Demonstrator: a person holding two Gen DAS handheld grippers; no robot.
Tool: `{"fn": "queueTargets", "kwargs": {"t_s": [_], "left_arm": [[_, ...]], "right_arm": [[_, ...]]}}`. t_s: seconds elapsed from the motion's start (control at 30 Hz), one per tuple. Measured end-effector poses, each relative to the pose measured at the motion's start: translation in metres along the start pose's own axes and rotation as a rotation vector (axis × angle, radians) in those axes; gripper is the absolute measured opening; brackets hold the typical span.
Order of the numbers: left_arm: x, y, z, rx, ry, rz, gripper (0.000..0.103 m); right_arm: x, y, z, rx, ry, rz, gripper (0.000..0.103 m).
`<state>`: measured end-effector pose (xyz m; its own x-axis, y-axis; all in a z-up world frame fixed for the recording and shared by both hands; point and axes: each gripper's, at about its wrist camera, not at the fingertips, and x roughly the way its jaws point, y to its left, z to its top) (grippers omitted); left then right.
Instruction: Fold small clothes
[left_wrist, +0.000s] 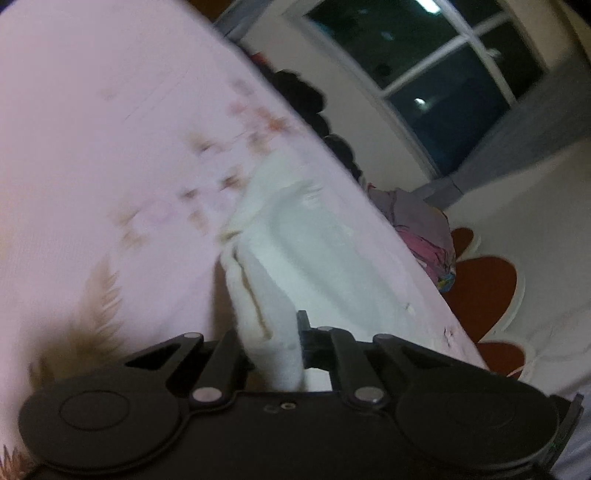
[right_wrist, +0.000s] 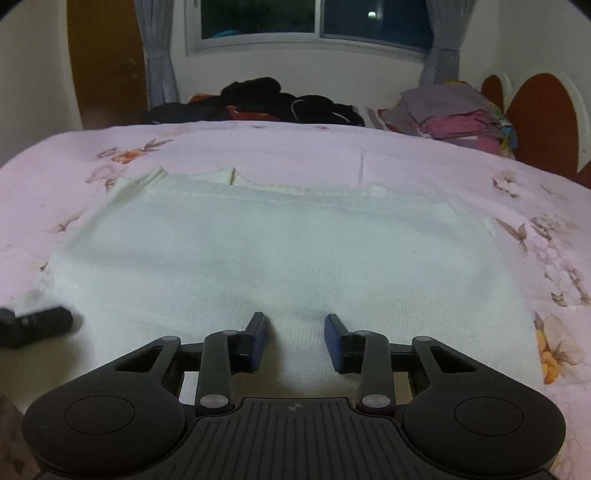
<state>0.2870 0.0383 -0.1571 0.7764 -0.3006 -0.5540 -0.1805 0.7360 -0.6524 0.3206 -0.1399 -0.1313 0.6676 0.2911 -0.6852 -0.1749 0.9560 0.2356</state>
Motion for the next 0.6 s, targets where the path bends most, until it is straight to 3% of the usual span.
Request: {"fn": "queueTargets", "kwargs": {"t_s": [0.13,0.27,0.5,0.6], "left_arm": [[-0.009,-0.053,0.0,0.186,-0.052,-0.008,0.007],[-0.004,-0.113,-0.015,0.391,-0.051,-0.056,0.006],[0.033,-0.188,-0.084,0.646,0.091,-0.16,0.006],[0.051,-0.2,-0.118,0.729,0.171,-0.152,0.007]], "right_arm": [[-0.004,-0.017,0.004,0.07,0.001,0.081,0.036],[-0.025,-0.054,0.009,0.191,-0.04,0.129,0.036],[-0.069,-0.14,-0.003,0.292,-0.079,0.061,0.036],[-0.082,-0.174,-0.015,0.339,-0.071,0.025,0.036]]}}
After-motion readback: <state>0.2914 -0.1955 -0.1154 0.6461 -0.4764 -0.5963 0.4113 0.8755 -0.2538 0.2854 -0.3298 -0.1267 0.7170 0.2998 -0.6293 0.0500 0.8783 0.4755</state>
